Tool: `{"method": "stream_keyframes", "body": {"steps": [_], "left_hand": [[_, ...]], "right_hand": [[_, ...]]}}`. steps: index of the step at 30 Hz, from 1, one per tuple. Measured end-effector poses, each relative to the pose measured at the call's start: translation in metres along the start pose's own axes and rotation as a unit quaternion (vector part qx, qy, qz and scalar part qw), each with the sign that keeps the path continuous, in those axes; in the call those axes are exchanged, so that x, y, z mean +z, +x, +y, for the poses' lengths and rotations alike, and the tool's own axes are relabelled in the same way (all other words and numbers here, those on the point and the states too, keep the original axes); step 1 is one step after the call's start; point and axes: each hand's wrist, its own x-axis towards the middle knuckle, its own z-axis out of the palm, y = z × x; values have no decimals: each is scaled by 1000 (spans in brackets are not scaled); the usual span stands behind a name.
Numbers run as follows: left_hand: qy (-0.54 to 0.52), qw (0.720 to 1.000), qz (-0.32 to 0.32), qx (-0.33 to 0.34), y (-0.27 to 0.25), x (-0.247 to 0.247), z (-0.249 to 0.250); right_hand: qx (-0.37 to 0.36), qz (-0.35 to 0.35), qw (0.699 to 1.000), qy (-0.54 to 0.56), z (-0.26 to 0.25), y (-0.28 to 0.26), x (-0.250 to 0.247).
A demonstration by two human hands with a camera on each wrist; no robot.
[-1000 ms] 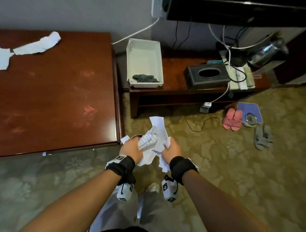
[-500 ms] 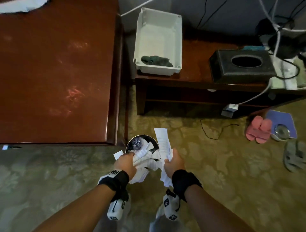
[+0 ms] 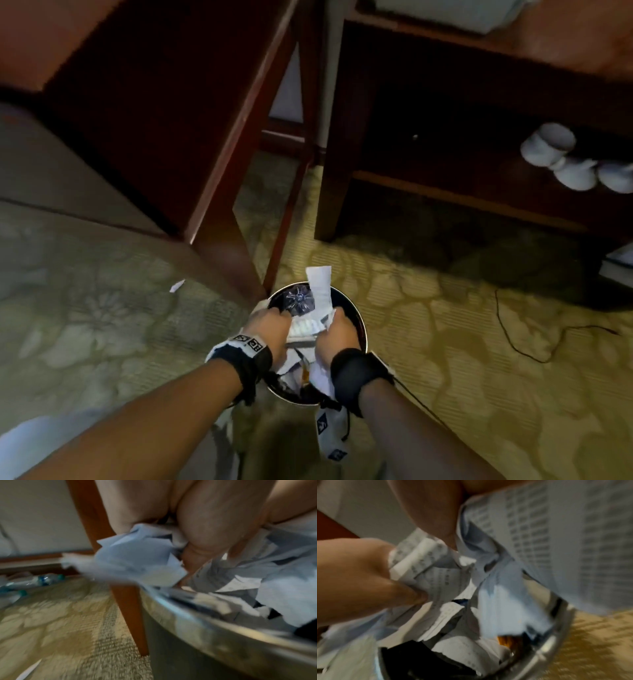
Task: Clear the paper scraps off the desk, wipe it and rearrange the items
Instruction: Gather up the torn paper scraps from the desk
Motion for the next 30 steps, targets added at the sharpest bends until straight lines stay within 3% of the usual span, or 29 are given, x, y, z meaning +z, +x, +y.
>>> {"method": "stream_keyframes", "body": {"steps": [8, 12, 16, 19, 23, 26, 30], "left_hand": [[61, 998, 7, -27, 50, 38, 20], [46, 999, -2, 3, 46, 41, 15], [36, 998, -1, 58, 24, 26, 15], [9, 993, 16, 114, 9, 15, 14], [53, 986, 46, 149, 2, 4, 1], [98, 981, 71, 151, 3, 4, -12], [169, 979, 31, 109, 9, 14, -16]], "right_hand": [[-23, -33, 987, -155, 3, 46, 40], [-28, -43, 972, -227, 3, 41, 44], [-88, -25, 933, -349, 7, 16, 32], [-104, -27, 941, -322, 13, 6, 19], [-155, 2, 967, -204, 16, 4, 2], [-222, 11, 942, -252, 22, -2, -4], [-237, 12, 905, -354, 30, -4, -2]]}}
